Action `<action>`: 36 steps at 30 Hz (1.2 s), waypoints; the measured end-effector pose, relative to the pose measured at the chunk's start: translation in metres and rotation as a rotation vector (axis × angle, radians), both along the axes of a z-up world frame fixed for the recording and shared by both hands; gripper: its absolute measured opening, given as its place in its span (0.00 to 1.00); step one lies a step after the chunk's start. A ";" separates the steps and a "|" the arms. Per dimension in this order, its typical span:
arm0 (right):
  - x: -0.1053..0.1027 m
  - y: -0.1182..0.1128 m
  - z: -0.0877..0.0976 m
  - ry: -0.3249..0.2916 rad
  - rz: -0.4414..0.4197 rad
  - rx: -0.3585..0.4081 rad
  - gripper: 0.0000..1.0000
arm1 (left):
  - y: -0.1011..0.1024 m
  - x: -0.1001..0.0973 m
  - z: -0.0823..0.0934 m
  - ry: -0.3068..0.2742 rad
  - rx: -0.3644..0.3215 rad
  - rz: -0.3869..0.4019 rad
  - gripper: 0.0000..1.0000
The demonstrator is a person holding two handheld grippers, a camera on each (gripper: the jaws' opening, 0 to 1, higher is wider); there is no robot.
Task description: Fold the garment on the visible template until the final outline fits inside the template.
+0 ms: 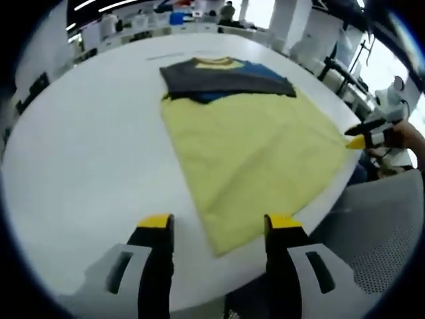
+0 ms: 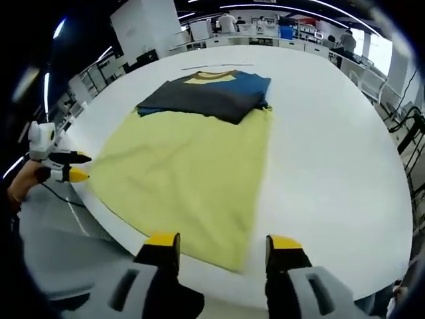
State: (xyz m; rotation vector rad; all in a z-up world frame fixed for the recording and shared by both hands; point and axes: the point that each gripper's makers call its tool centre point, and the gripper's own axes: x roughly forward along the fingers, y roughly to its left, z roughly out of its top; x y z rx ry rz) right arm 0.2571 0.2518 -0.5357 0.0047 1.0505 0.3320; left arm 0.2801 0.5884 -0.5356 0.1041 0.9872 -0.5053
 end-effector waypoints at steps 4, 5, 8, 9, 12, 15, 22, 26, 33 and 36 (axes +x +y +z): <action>-0.004 -0.002 -0.002 0.004 -0.002 -0.006 0.30 | 0.003 -0.003 -0.003 0.021 0.015 0.025 0.37; -0.004 -0.002 -0.002 0.005 -0.004 -0.010 0.27 | 0.003 -0.001 -0.002 0.013 0.016 0.024 0.37; -0.007 -0.003 -0.004 0.018 -0.007 -0.010 0.23 | 0.005 -0.002 -0.003 0.019 0.024 0.040 0.34; -0.008 -0.003 -0.004 0.020 -0.005 -0.011 0.20 | 0.005 -0.002 -0.003 0.022 0.024 0.051 0.32; -0.008 -0.007 -0.005 0.018 -0.011 -0.028 0.13 | 0.006 -0.002 -0.003 0.024 0.011 0.069 0.29; -0.007 -0.010 -0.005 0.021 -0.038 -0.026 0.07 | 0.005 -0.005 -0.003 0.037 0.005 0.071 0.22; -0.007 -0.012 -0.007 0.026 -0.055 -0.017 0.01 | 0.006 -0.009 -0.004 0.053 0.007 0.089 0.13; -0.006 -0.010 -0.007 0.027 -0.052 -0.014 0.00 | 0.009 -0.010 -0.005 0.057 0.018 0.097 0.07; -0.005 -0.009 -0.007 0.031 -0.040 -0.010 0.00 | 0.010 -0.011 -0.005 0.058 0.012 0.105 0.01; -0.006 -0.009 -0.005 0.031 -0.042 -0.006 0.00 | 0.010 -0.011 -0.003 0.045 0.016 0.089 0.00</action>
